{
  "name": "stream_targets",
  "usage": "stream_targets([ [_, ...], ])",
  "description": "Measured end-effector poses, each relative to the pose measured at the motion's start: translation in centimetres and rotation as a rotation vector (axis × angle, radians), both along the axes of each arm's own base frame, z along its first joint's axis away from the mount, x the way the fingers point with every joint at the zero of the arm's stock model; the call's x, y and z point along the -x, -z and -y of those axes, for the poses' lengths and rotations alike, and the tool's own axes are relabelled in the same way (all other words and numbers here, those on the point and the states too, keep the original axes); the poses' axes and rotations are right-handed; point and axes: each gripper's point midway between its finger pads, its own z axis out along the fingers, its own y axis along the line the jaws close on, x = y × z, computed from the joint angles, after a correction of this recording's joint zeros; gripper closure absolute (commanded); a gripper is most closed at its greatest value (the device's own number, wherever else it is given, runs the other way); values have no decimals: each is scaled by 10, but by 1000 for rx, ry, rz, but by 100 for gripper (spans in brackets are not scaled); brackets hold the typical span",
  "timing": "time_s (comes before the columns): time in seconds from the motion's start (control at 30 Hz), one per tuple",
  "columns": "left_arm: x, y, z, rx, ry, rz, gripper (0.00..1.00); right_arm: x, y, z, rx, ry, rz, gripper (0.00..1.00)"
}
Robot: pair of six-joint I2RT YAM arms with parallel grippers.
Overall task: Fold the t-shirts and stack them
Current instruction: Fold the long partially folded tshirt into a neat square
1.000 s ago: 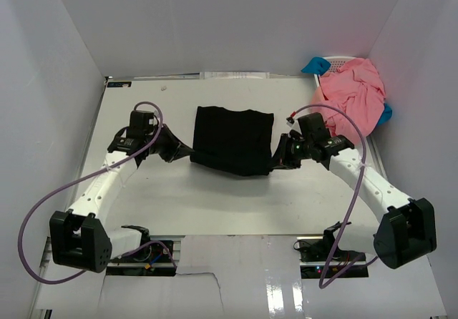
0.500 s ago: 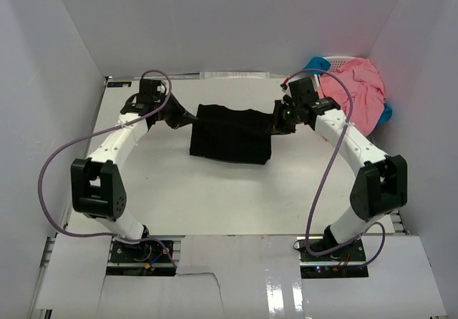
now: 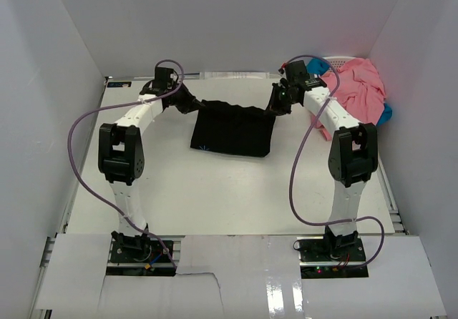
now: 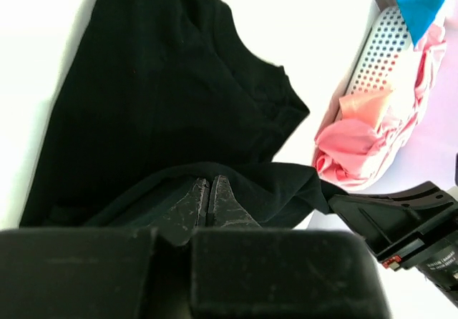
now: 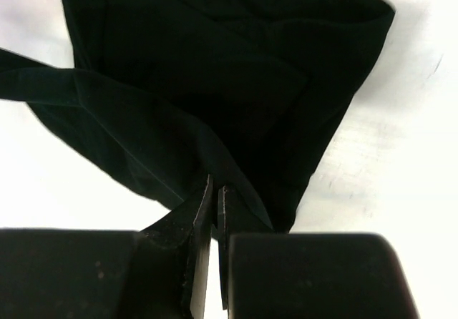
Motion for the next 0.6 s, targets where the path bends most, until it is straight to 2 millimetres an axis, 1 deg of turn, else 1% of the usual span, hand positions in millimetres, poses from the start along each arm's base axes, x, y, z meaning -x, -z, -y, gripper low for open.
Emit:
stream_targets([
  [0.17,-29,3,5,7,-6,26,100,-26,20,5,7,22,-14,92],
  [0.27,-45,7,8,16,-12,39,100,-39,36,11,12,39,-31,92],
  [0.37,-55,21,10,19,-17,29,100,-44,49,19,15,57,-47,92],
  [0.53,-65,47,12,25,-22,1,98,-56,50,28,-2,90,-18,92],
  [0.6,-68,54,14,34,-23,-4,98,-61,50,31,-8,102,-6,92],
])
